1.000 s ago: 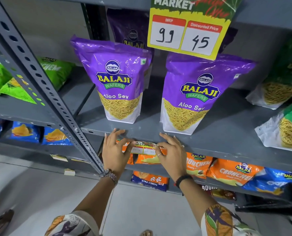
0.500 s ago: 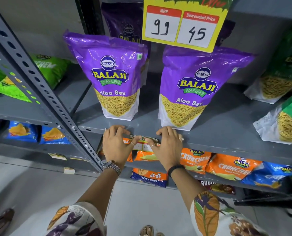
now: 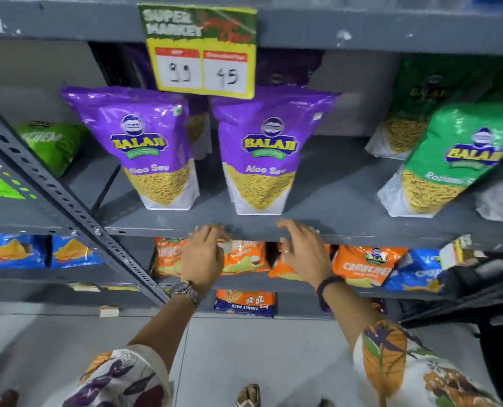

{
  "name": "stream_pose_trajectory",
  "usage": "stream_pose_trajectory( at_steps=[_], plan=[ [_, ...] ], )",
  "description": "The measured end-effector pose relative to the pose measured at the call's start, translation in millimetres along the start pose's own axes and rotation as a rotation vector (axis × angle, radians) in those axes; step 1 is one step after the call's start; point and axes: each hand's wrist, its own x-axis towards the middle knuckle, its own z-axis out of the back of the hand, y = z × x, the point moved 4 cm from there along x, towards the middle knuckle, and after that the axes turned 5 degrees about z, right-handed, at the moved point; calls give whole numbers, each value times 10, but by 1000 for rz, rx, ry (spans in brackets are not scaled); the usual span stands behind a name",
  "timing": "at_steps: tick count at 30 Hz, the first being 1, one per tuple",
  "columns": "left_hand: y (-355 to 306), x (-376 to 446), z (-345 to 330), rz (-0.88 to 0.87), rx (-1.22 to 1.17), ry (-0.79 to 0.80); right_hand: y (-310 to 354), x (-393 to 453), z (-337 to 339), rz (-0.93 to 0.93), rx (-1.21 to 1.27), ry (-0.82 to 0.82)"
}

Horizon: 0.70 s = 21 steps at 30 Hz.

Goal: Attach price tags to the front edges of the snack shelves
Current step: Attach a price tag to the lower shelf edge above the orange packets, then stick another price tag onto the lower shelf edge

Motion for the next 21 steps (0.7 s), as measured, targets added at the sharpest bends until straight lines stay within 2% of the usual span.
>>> stream_pose_trajectory(
  at_steps=[5, 11, 14, 21],
  plan=[
    [-969, -112, -598, -112, -78, 32, -1165, -595, 946, -130, -142, -90],
    [-2259, -184, -1391, -106, -83, 95, -2476, -1190, 1843, -248, -216, -181],
    [-2801, -110, -1736, -115, -104, 125, -2974, -1404, 2009, -302, -199, -186],
    [-3778, 24, -2112, -174, -169, 228, -3594, -1643, 1868, -370, -47, -33]
  ],
)
